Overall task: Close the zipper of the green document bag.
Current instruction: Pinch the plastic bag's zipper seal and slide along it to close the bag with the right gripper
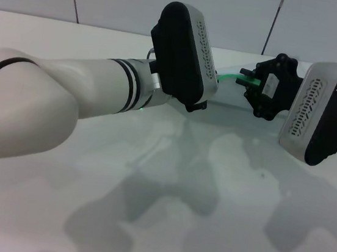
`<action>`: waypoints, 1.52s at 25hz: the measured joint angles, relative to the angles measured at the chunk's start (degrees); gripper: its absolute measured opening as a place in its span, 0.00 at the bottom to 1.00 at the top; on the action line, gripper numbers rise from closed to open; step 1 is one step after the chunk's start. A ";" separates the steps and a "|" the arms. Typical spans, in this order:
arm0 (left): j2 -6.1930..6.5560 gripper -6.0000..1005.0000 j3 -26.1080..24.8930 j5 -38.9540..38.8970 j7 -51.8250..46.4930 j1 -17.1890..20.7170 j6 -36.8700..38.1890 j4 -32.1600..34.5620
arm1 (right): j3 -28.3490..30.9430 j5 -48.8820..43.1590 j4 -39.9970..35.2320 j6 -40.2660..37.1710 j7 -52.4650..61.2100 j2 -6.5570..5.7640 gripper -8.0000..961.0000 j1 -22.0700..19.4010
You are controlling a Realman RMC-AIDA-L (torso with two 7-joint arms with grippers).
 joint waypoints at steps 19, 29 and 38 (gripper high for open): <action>0.00 0.06 -0.01 -0.01 0.00 -0.10 0.05 0.01 | 0.09 0.04 1.00 2.02 0.62 0.00 0.10 0.11; 0.00 0.06 0.00 0.09 0.00 -0.01 0.19 -0.21 | 0.07 -0.26 1.45 2.10 0.70 -0.03 0.09 0.11; 0.23 0.06 -0.14 0.09 0.00 1.25 0.14 0.25 | 1.06 -0.10 2.23 2.61 0.76 -0.01 0.09 0.05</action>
